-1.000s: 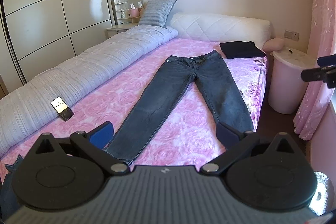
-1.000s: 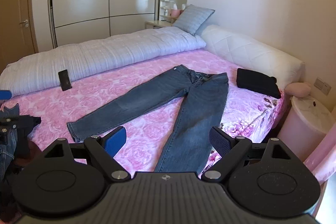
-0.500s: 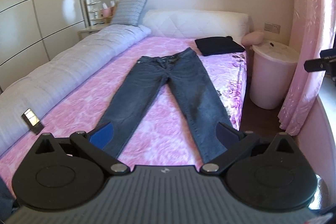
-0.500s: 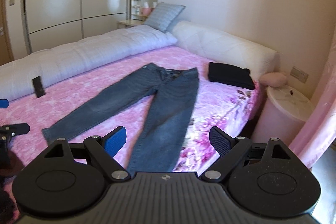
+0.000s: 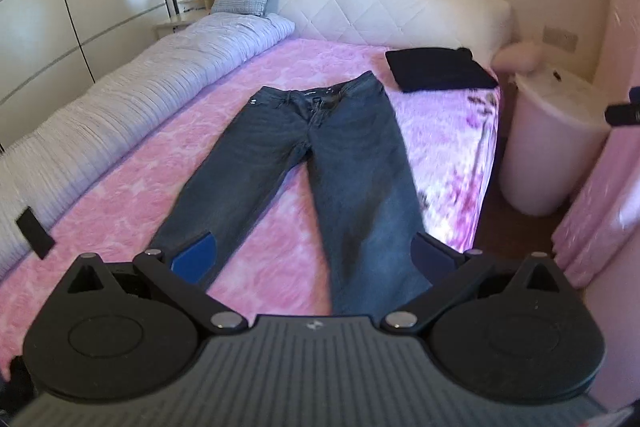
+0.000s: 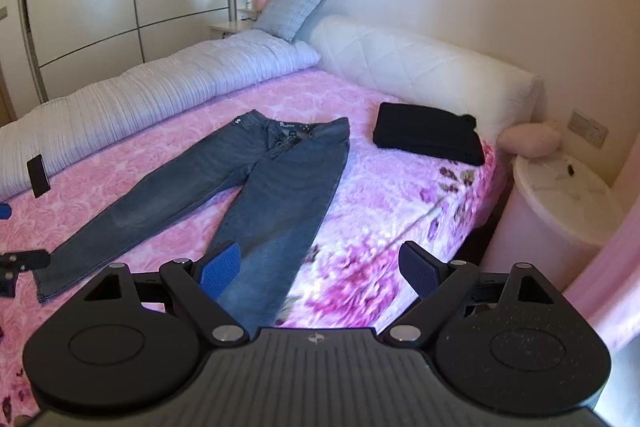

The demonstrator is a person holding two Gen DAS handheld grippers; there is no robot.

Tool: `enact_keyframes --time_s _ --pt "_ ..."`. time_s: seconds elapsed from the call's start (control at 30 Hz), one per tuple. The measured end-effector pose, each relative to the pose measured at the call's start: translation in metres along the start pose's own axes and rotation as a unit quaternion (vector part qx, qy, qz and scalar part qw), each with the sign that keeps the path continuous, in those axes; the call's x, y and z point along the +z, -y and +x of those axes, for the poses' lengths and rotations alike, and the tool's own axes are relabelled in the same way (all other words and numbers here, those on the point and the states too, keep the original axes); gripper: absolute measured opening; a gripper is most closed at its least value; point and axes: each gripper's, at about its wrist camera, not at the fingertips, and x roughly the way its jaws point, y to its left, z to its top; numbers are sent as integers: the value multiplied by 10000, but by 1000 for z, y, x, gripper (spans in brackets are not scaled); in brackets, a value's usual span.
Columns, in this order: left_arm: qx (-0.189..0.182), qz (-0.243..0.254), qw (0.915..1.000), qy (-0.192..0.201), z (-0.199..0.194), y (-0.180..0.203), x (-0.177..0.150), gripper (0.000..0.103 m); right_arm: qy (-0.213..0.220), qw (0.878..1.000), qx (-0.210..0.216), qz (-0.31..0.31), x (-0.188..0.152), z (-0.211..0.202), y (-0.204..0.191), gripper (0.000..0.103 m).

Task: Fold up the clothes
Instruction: 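Release the leg and move both grippers back from the flattened jeans, then grasp the jeans waistband with the right gripper and lift it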

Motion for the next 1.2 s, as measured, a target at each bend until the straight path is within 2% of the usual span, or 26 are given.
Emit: enact_keyframes --time_s 0.1,0.23,0.47,0.57,0.7,0.8,0.9,1.0,1.1,1.2 --pt "-61 -112 9999 -65 26 13 21 102 -22 9998 -58 -203 18 22 33 88" --pt "-32 -110 9998 -143 64 22 40 102 -23 9999 -16 -107 42 50 67 88" --pt "22 -545 9980 -332 159 21 75 102 17 9986 118 -514 95 112 95 88" --pt "-36 -842 9960 -285 207 22 93 102 -20 9960 229 -859 119 148 101 88" --pt "-18 -1107 9933 -335 258 19 125 102 -307 9907 359 -1275 161 214 104 88" --pt "-3 -1056 9938 -344 289 18 152 102 -458 9865 675 -1419 201 259 106 88" --pt "115 -1042 9940 -312 317 14 175 102 -502 9784 867 -1808 236 306 98 88" --pt "281 -1145 9924 -344 347 9 194 102 -607 9672 1364 -2055 267 356 91 88" --pt "587 -1250 9894 -445 374 8 206 102 -728 9481 1828 -2498 291 413 77 85" --pt "852 -1453 9837 -635 405 10 212 102 -854 9207 2324 -3017 309 474 64 84"
